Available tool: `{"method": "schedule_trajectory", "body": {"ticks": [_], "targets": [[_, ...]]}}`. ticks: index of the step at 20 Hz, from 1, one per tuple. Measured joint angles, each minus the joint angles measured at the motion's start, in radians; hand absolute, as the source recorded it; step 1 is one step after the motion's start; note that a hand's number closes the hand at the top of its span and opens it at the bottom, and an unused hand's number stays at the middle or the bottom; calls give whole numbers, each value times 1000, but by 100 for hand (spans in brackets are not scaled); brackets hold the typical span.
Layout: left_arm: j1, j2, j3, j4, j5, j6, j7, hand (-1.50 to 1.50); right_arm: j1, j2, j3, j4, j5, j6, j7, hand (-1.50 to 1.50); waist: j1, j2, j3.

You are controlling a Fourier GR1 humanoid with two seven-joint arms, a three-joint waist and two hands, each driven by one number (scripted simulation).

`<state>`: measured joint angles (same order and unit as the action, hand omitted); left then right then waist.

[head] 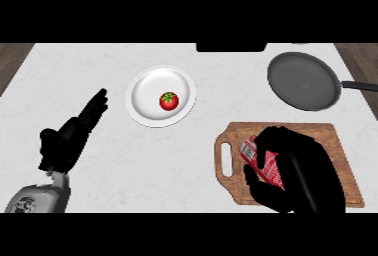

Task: Pick the can from the cutting board and place it in the pan

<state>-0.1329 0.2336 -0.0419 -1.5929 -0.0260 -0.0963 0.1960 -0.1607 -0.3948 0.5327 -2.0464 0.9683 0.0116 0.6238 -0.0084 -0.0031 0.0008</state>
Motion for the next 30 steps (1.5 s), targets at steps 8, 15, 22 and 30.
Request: {"method": "schedule_trajectory", "body": {"ticks": [8,15,22,30], "targets": [[1,-9,3,1,-11,-13,-6,0,-6,49,-221,174,-135,-180,-176,150,11,5,0],[-22,-34,-5,-10,-29,-6,22,0,-118,58,-404,506,-270,-276,-426,150,17,6,0],[-21,-38,-2,-16,-29,-22,20,0,-322,38,-544,928,-271,-391,-622,150,29,11,0],[-45,-38,12,-6,-24,-40,24,0,-554,-20,-685,1398,-314,-482,-880,150,40,14,1]]}}
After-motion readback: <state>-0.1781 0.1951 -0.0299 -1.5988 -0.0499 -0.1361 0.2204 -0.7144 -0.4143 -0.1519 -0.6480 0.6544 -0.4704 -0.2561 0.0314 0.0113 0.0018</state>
